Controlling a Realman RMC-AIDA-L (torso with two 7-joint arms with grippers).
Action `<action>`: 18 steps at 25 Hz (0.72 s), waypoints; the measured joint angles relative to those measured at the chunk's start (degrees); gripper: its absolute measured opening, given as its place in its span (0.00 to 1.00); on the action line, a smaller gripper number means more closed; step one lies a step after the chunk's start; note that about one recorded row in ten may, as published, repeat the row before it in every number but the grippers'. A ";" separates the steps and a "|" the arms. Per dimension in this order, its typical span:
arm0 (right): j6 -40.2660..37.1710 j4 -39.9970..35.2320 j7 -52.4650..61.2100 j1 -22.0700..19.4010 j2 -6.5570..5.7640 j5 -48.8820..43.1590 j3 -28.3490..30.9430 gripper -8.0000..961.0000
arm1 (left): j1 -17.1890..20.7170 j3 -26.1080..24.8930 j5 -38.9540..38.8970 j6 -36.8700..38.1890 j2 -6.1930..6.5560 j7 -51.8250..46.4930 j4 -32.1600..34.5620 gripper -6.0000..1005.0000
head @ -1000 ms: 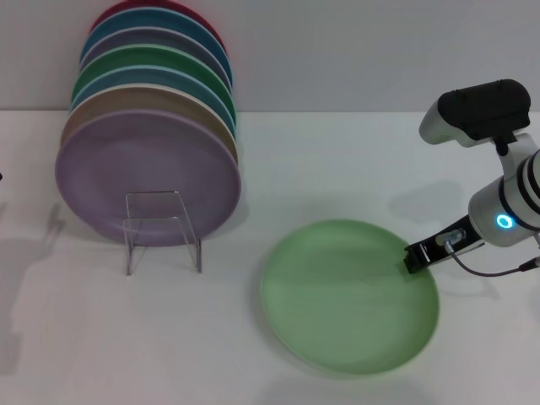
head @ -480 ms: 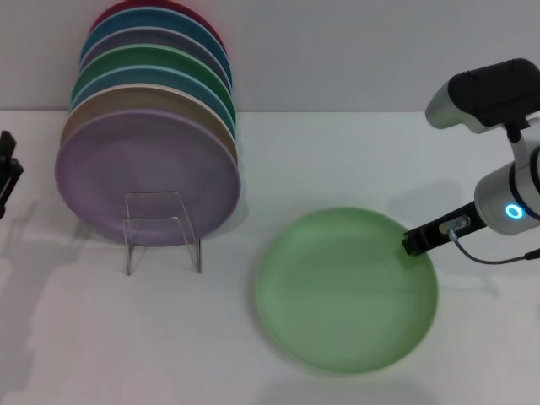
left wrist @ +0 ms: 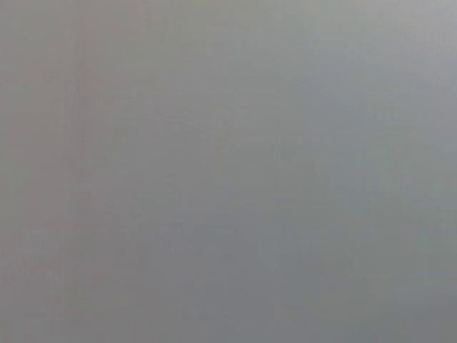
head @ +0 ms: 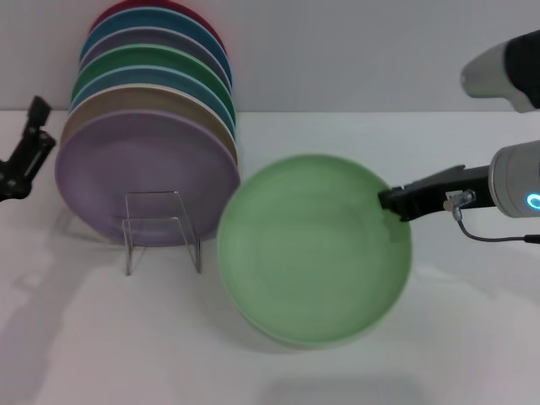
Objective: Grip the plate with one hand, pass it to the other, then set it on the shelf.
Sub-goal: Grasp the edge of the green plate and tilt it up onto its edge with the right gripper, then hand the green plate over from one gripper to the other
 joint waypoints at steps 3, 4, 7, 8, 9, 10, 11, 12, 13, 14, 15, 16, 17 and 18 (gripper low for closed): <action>-6.05 2.72 -6.45 -6.38 0.04 5.97 -1.62 0.03 | 0.80 6.26 -0.10 -5.05 5.60 -6.83 -8.63 0.72; -7.84 3.09 -9.03 -8.23 0.03 8.16 -1.78 0.03 | 1.09 7.78 0.08 -8.14 7.87 -9.38 -12.40 0.72; -11.63 2.92 -16.05 -12.61 0.12 13.65 -1.83 0.03 | 1.70 10.36 0.02 -18.03 13.96 -12.62 -23.86 0.72; -13.05 2.54 -18.14 -13.89 0.18 15.27 -1.87 0.03 | 2.17 10.73 0.03 -22.27 15.67 -12.36 -28.93 0.72; -14.06 2.24 -19.71 -14.79 0.21 16.25 -1.87 0.03 | 2.68 10.66 0.03 -26.28 16.56 -11.72 -32.60 0.72; -17.92 1.18 -24.98 -17.60 0.41 19.58 -1.94 0.03 | 3.28 10.36 0.04 -31.58 17.56 -10.80 -37.52 0.72; -17.92 1.18 -24.98 -17.60 0.41 19.58 -1.94 0.03 | 3.68 9.85 0.03 -36.97 18.06 -9.75 -41.32 0.72; -20.08 0.51 -27.98 -18.99 0.55 21.63 -2.02 0.03 | 3.93 9.39 0.03 -41.46 18.42 -8.85 -44.73 0.72; -22.36 -0.28 -31.81 -20.21 0.65 24.33 -2.15 0.03 | 4.08 8.61 0.06 -49.47 18.80 -7.07 -50.23 0.71; -24.35 -1.32 -35.59 -21.05 0.73 27.12 -2.27 0.03 | 4.03 8.07 0.04 -54.27 18.99 -5.94 -53.50 0.71; -26.85 -4.44 -42.52 -21.51 0.72 32.98 -2.24 0.03 | 3.39 7.03 0.05 -67.52 19.20 -2.37 -61.98 0.71; -26.85 -4.44 -42.52 -21.51 0.72 32.98 -2.24 0.03 | 3.39 7.03 0.05 -67.52 19.20 -2.37 -61.98 0.71; -27.86 -6.13 -46.17 -21.47 0.70 36.28 -2.12 0.03 | 2.92 6.79 0.01 -71.97 19.15 -1.21 -64.78 0.71; -28.81 -8.13 -50.18 -21.27 0.65 39.65 -2.03 0.03 | 2.21 6.53 0.03 -77.46 19.00 0.17 -68.54 0.71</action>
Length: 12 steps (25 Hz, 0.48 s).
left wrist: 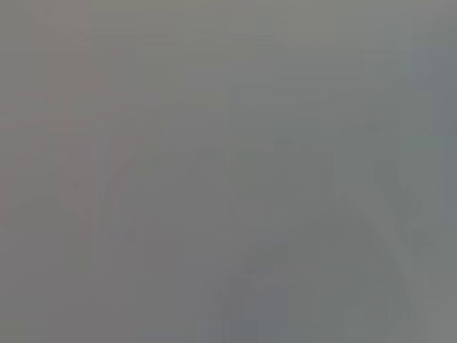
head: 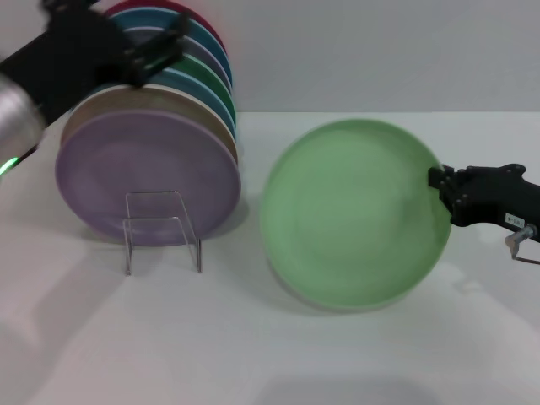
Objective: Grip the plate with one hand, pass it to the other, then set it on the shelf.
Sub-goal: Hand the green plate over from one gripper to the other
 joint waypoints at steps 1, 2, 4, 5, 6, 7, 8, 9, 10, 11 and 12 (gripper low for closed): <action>-0.76 -1.71 -3.55 0.21 -0.05 2.91 0.03 0.03 | -0.82 -0.16 -0.01 -5.55 -0.40 1.69 -3.47 0.71; -1.91 -5.57 -12.18 0.79 -0.22 10.11 0.08 0.03 | -1.56 -0.36 -0.03 -10.24 -1.14 3.66 -6.52 0.71; -2.04 -7.08 -15.29 1.10 -0.30 12.90 0.18 0.03 | -2.21 -0.61 -0.08 -14.78 -2.26 5.92 -9.00 0.71; -2.02 -8.45 -18.04 1.30 -0.37 15.49 0.39 0.03 | -2.69 -1.09 -0.20 -18.98 -3.88 8.31 -10.92 0.71; -1.90 -9.86 -21.45 1.51 -0.42 18.35 0.70 0.03 | -2.69 -1.09 -0.20 -18.98 -3.88 8.31 -10.92 0.71; -1.41 -12.58 -28.36 1.72 -0.45 24.16 1.31 0.03 | -3.99 -3.48 -1.33 -29.84 -8.74 14.43 -14.94 0.71; -1.41 -12.58 -28.36 1.72 -0.45 24.16 1.31 0.03 | -4.55 -4.38 -2.52 -33.00 -10.34 17.01 -15.67 0.71; -0.88 -13.74 -31.42 1.78 -0.46 26.73 1.48 0.03 | -4.98 -5.08 -3.69 -35.08 -11.41 18.84 -16.07 0.70; -0.12 -14.98 -34.48 1.87 -0.48 29.38 1.62 0.03 | -5.71 -6.39 -6.30 -38.71 -13.28 22.45 -16.63 0.70; 0.97 -16.07 -37.29 2.00 -0.51 31.82 1.93 0.03 | -6.64 -8.31 -10.47 -42.70 -15.33 27.69 -16.90 0.70; 2.89 -17.61 -40.22 2.33 -0.54 34.23 2.72 0.03 | -7.27 -10.59 -13.98 -46.54 -17.98 33.06 -16.95 0.70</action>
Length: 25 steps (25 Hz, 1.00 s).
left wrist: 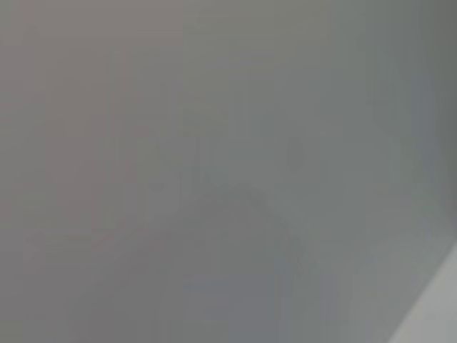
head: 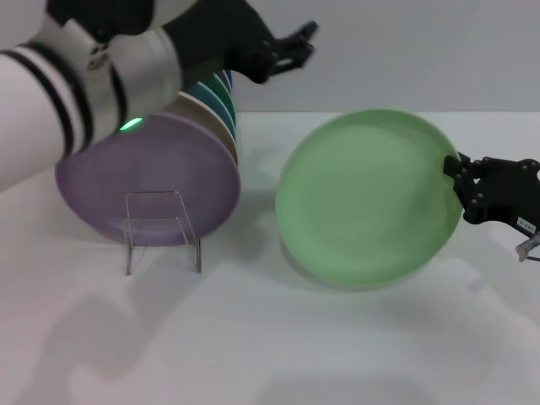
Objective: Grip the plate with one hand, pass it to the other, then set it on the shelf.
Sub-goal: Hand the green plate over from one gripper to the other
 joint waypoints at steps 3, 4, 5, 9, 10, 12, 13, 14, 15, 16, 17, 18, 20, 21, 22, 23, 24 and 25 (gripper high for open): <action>1.96 -1.32 -1.50 0.43 0.01 0.77 1.14 0.03 | -0.43 -3.12 -2.74 -4.72 -3.55 6.25 0.15 0.70; 2.86 -1.90 -2.53 0.58 0.03 1.25 1.49 0.03 | -0.76 -3.73 -3.18 -6.35 -4.06 7.57 0.20 0.70; 4.98 -3.45 -5.27 0.78 0.05 3.20 1.95 0.03 | -1.76 -4.16 -4.23 -9.26 -4.02 8.22 0.51 0.70; 7.84 -4.78 -6.92 0.91 0.01 4.99 2.87 0.03 | -3.21 -4.30 -5.43 -13.49 -3.87 8.55 2.06 0.70; 8.79 -5.12 -7.00 0.91 0.00 5.13 3.22 0.03 | -3.45 -4.25 -5.31 -14.78 -3.93 8.78 3.11 0.69; 8.91 -5.24 -7.02 0.83 0.00 5.17 3.27 0.03 | -3.46 -4.07 -5.28 -15.18 -3.97 8.89 3.53 0.69; 9.07 -5.29 -7.04 0.72 0.00 5.19 3.31 0.03 | -3.41 -3.82 -5.32 -15.42 -4.04 8.96 3.81 0.69; 9.22 -5.32 -7.06 0.57 -0.01 5.19 3.37 0.03 | -3.25 -3.50 -5.43 -15.56 -4.07 9.01 4.00 0.69; 9.72 -5.36 -7.09 0.45 -0.02 5.13 3.39 0.03 | -3.07 -3.14 -5.47 -15.63 -4.09 9.03 4.16 0.69; 9.72 -5.36 -7.09 0.45 -0.02 5.13 3.39 0.03 | -2.92 -2.75 -5.48 -15.67 -4.13 9.04 4.28 0.69; 9.92 -5.41 -7.09 0.46 -0.03 5.11 3.35 0.03 | -2.83 -2.40 -5.45 -15.69 -4.13 9.10 4.41 0.69; 10.13 -5.41 -7.09 0.46 -0.03 5.11 3.27 0.03 | -2.80 -1.89 -5.38 -15.74 -4.13 9.14 4.52 0.69; 10.79 -5.40 -7.08 0.36 -0.04 5.11 3.16 0.03 | -2.80 -0.64 -5.30 -15.84 -4.13 9.15 4.87 0.69; 10.79 -5.40 -7.08 0.36 -0.04 5.11 3.16 0.03 | -2.80 -0.49 -5.27 -15.85 -4.12 9.15 4.99 0.69; 11.02 -5.40 -7.02 0.36 -0.04 5.11 3.18 0.03 | -2.88 -0.15 -5.22 -15.84 -4.12 9.15 5.39 0.69; 11.23 -5.43 -7.00 0.36 -0.04 5.14 3.19 0.03 | -2.99 0.02 -5.21 -15.75 -4.13 9.17 5.83 0.69; 11.45 -5.47 -6.96 0.37 -0.04 5.16 3.19 0.03 | -3.13 0.13 -5.20 -15.58 -4.13 9.20 6.29 0.68; 12.05 -5.52 -6.86 0.35 -0.04 5.17 3.14 0.03 | -3.28 0.32 -5.18 -15.05 -4.17 9.50 6.97 0.68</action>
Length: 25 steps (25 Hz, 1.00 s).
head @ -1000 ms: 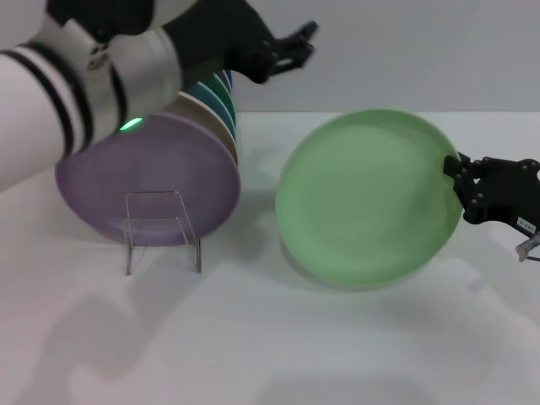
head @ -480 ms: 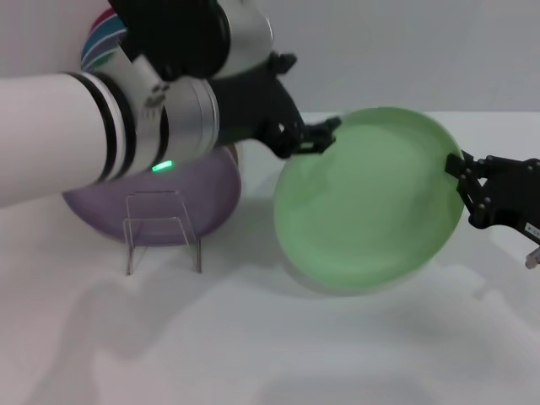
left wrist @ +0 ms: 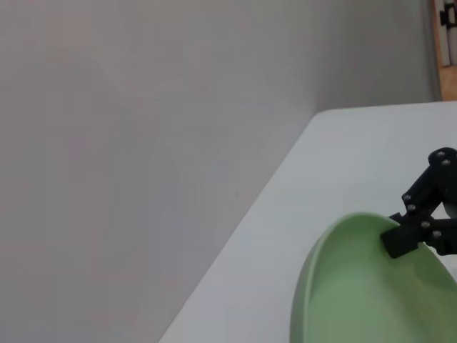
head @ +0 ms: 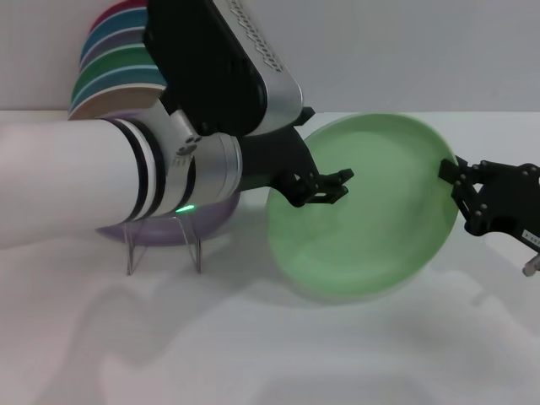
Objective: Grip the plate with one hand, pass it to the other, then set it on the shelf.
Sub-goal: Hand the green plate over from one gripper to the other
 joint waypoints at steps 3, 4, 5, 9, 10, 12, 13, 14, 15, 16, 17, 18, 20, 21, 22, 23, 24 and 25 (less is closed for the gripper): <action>0.42 -0.04 0.03 -0.08 0.03 0.00 -0.06 0.03 | -0.06 0.15 0.01 0.69 -0.03 0.32 0.47 0.68; 0.66 -0.09 0.03 -0.11 0.05 0.00 -0.07 0.03 | -0.06 0.20 0.01 1.03 -0.04 0.39 0.71 0.68; 1.50 -0.30 0.04 -0.15 0.05 0.02 -0.06 0.03 | -0.09 0.24 0.04 1.67 -0.04 0.45 1.10 0.68; 2.58 -0.50 0.10 -0.17 0.08 0.05 0.18 0.03 | -0.17 0.16 0.03 2.41 0.00 0.76 1.37 0.68; 2.77 -0.52 0.14 -0.18 0.08 0.06 0.24 0.03 | -0.23 -0.09 0.00 2.41 0.04 1.06 1.37 0.68; 2.89 -0.53 0.16 -0.19 0.09 0.07 0.26 0.03 | -0.30 -0.20 -0.01 2.35 0.04 1.10 1.39 0.68; 3.07 -0.54 0.17 -0.19 0.09 0.08 0.26 0.03 | -0.33 -0.22 0.00 2.32 0.04 1.12 1.41 0.67; 3.24 -0.54 0.17 -0.19 0.09 0.10 0.27 0.03 | -0.33 -0.21 0.04 2.32 0.04 1.12 1.43 0.67; 3.43 -0.55 0.19 -0.19 0.09 0.14 0.29 0.03 | -0.27 -0.06 0.09 2.57 0.04 1.19 1.44 0.67; 3.43 -0.55 0.19 -0.19 0.09 0.14 0.29 0.03 | -0.06 0.11 0.14 3.15 0.04 1.39 1.42 0.67; 3.47 -0.56 0.21 -0.20 0.09 0.16 0.29 0.03 | 0.26 0.31 0.18 3.98 0.04 1.76 1.38 0.67; 3.54 -0.56 0.25 -0.20 0.07 0.18 0.31 0.03 | 0.89 0.79 0.22 5.74 0.03 3.08 1.24 0.67; 3.65 -0.61 0.28 -0.20 0.05 0.19 0.47 0.03 | 1.44 1.60 0.25 7.14 0.00 4.18 1.15 0.55; 3.65 -0.61 0.28 -0.20 0.05 0.19 0.47 0.03 | 1.44 1.60 0.25 7.14 0.00 4.18 1.15 0.49; 3.83 -0.75 0.31 -0.20 0.07 0.22 0.68 0.03 | 1.62 2.07 0.25 7.65 -0.01 4.55 0.99 0.43; 4.96 -1.19 0.39 -0.17 0.09 0.37 1.05 0.03 | 1.79 2.68 0.28 8.28 -0.02 4.79 0.77 0.39; 4.96 -1.19 0.39 -0.17 0.09 0.37 1.05 0.03 | 1.79 2.68 0.28 8.28 -0.02 4.79 0.77 0.35; 7.33 -1.75 0.46 0.00 0.08 0.54 1.41 0.03 | 1.86 2.87 0.38 8.65 0.00 4.87 0.71 0.32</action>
